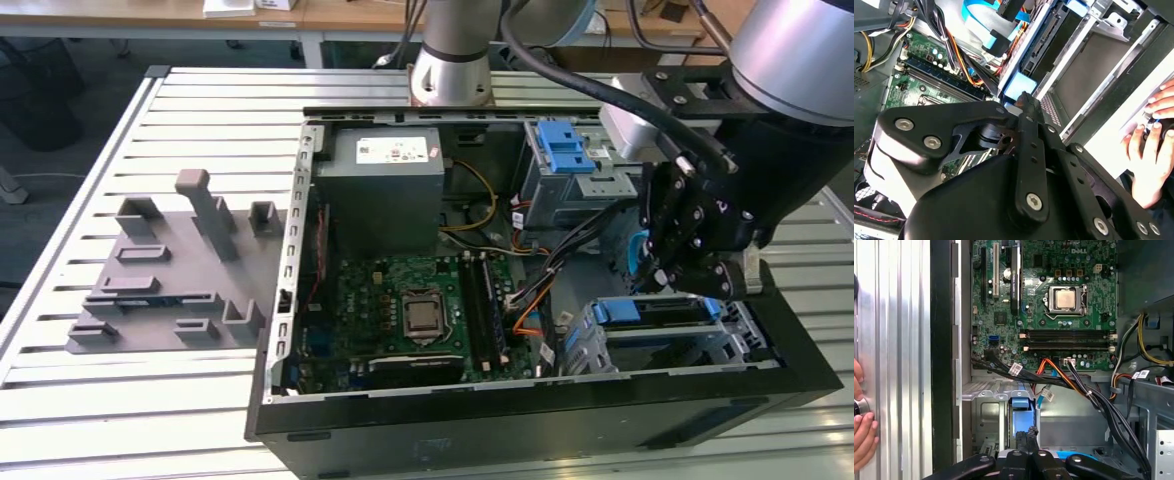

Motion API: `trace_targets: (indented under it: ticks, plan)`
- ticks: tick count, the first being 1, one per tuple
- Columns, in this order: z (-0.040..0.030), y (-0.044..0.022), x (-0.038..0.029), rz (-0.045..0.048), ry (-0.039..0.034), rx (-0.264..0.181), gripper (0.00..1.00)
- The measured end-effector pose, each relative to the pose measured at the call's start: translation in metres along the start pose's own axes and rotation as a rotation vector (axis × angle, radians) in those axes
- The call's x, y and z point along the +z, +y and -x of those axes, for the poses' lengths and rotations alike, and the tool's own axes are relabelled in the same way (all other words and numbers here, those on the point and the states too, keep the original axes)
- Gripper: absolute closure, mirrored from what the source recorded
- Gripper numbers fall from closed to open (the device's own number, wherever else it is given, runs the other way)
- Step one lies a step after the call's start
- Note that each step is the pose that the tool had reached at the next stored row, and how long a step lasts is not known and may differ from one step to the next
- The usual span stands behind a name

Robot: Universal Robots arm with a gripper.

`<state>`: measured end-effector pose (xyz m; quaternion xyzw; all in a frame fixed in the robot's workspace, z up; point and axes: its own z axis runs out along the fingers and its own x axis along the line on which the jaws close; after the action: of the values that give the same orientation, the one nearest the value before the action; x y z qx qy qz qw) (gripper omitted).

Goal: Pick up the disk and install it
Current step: 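Insert the disk into the insertion slot, then insert the first disk wire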

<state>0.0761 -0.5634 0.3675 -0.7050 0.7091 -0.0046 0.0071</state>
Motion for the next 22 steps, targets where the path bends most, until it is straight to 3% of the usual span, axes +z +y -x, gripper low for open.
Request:
trace_targets:
  ticks: [22]
  plan:
    - [0.0000,-0.0001,0.0010,0.0000,-0.0002,0.000,0.89]
